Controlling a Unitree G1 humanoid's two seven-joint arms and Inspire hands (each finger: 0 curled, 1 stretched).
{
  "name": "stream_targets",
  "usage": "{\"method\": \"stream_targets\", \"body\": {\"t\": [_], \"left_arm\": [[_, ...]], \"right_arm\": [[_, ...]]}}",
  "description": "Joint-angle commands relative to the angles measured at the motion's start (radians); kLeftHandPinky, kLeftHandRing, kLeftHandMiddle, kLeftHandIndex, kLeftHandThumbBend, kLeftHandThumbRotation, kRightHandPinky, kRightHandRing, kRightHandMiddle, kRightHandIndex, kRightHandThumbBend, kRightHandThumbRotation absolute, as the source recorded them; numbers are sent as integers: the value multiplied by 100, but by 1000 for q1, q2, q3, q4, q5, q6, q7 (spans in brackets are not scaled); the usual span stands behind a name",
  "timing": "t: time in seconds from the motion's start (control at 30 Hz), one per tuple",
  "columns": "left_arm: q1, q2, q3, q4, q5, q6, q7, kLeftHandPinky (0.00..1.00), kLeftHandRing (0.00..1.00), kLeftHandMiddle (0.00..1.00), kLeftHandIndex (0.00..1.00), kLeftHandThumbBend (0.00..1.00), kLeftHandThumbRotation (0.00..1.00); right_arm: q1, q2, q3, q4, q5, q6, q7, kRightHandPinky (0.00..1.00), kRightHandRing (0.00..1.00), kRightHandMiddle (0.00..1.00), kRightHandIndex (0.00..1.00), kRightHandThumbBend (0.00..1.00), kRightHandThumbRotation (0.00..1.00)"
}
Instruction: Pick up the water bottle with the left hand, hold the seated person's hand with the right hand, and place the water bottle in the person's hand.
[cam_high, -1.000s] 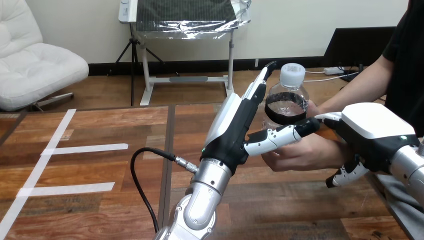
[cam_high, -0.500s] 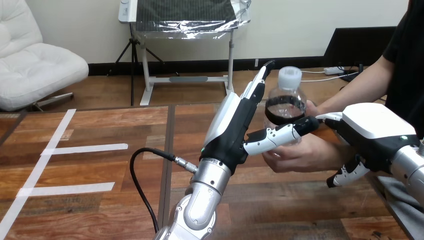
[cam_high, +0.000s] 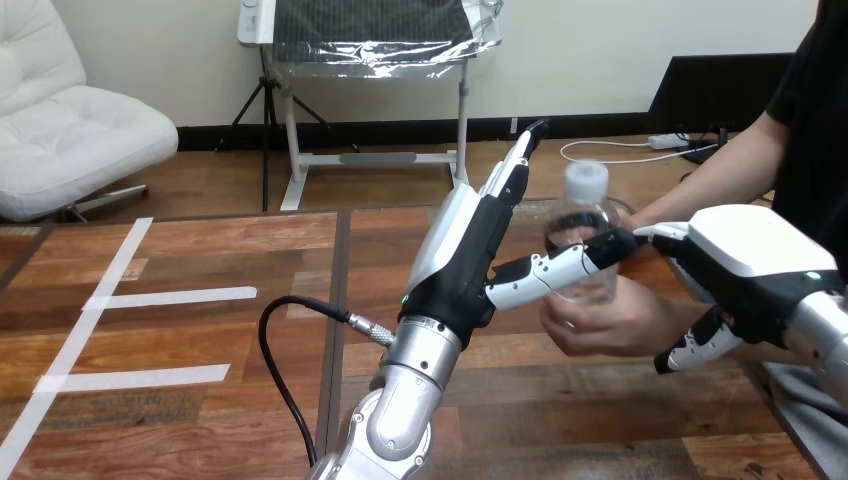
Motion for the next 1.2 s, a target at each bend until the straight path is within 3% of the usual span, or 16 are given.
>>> {"method": "stream_targets", "body": {"t": [0.0,0.3,0.37,0.5,0.7,0.83,0.93,1.17], "left_arm": [[14,-39,35,-33,-49,-81,26,99,100,100,100,92,73],[108,-47,46,-102,-116,-150,62,92,96,98,98,73,72],[138,-46,47,-124,-136,-169,64,91,95,97,97,70,72],[183,-35,45,-160,-160,-194,63,89,94,96,95,65,73],[255,-2,44,-210,-171,-248,60,88,92,94,93,59,77],[310,7,50,-235,-195,-296,51,87,91,93,92,56,78],[348,8,56,-252,-202,-325,52,85,89,92,91,55,78],[440,16,67,-305,-193,-382,51,80,86,89,89,50,79]], "right_arm": [[29,26,-88,-119,30,-6,-71,74,84,88,85,83,5],[165,161,-169,-336,85,54,-161,68,81,86,83,72,1],[197,208,-178,-377,95,49,-209,68,81,85,82,69,1],[243,282,-181,-423,99,20,-296,66,79,83,80,63,0],[317,433,-151,-485,105,-23,-455,64,78,81,77,52,0],[354,526,-121,-469,153,-135,-566,61,75,79,74,46,0],[373,571,-99,-451,171,-206,-617,55,71,78,72,38,0],[401,628,-52,-398,205,-358,-663,52,71,78,71,22,0]]}}
